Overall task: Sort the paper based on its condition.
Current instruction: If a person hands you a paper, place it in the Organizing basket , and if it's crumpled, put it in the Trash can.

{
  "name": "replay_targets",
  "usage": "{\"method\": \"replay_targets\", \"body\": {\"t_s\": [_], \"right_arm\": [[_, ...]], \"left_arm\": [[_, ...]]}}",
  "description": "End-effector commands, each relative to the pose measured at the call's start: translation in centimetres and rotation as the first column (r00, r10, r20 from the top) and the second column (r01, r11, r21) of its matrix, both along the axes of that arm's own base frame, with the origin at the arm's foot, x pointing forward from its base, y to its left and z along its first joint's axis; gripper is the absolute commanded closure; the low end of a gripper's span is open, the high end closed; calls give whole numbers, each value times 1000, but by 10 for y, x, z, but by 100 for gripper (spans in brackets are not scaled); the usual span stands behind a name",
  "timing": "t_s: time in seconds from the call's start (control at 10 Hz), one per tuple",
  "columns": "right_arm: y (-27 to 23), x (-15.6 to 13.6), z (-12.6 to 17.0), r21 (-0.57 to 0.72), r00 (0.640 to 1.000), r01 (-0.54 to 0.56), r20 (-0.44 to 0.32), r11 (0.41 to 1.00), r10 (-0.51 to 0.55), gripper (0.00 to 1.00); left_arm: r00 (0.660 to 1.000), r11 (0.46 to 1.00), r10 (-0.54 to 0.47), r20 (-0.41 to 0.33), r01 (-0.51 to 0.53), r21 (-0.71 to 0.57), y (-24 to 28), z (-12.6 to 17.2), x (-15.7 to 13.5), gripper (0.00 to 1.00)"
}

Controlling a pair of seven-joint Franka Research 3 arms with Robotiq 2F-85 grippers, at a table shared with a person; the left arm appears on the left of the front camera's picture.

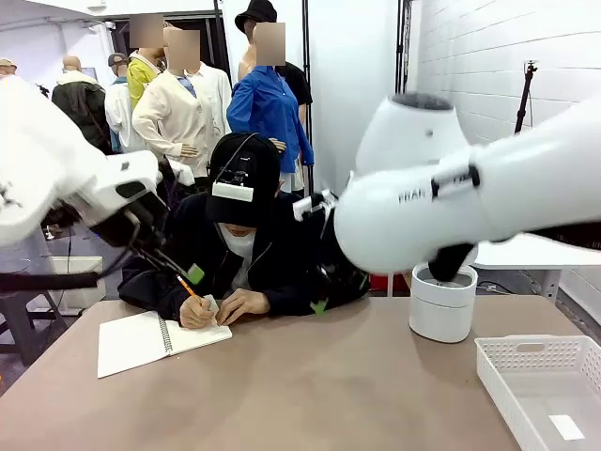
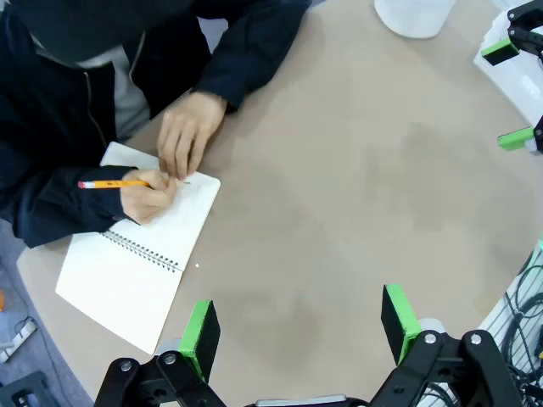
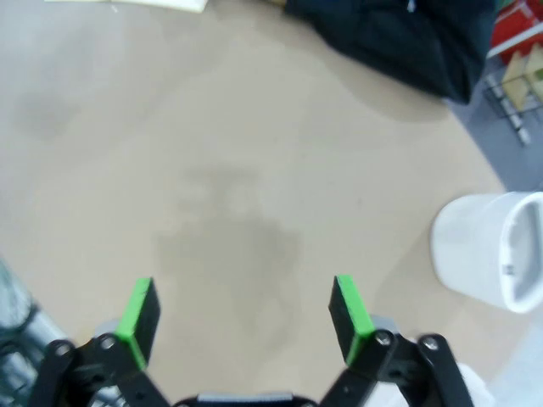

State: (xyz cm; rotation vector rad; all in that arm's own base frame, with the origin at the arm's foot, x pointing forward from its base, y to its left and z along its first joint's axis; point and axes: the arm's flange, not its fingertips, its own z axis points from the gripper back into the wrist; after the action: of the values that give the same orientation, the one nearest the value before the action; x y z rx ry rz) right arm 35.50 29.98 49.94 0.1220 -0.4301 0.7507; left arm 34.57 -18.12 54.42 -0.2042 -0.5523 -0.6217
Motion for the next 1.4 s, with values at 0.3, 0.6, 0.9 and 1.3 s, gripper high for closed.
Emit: {"method": "replay_targets", "body": {"t_s": [0.3, 0.6, 0.9, 1.3], "right_arm": [[-15, 4, 85, 109, 998, -37, 54, 993, 31, 0], [-27, -2, 124, 152, 991, -15, 133, 988, -6, 0], [-32, 3, 143, 158, 983, 5, 181, 987, -35, 0], [-29, -3, 141, 161, 986, 3, 162, 987, -29, 0]], "left_arm": [[998, 999, 37, 55, -38, 18, 34, 55, 2, 0], [992, 998, 67, 108, -67, -5, 57, 84, -5, 0], [984, 996, 83, 160, -84, -2, 68, 98, -15, 0], [987, 996, 84, 137, -80, -36, 63, 98, -13, 0]]}}
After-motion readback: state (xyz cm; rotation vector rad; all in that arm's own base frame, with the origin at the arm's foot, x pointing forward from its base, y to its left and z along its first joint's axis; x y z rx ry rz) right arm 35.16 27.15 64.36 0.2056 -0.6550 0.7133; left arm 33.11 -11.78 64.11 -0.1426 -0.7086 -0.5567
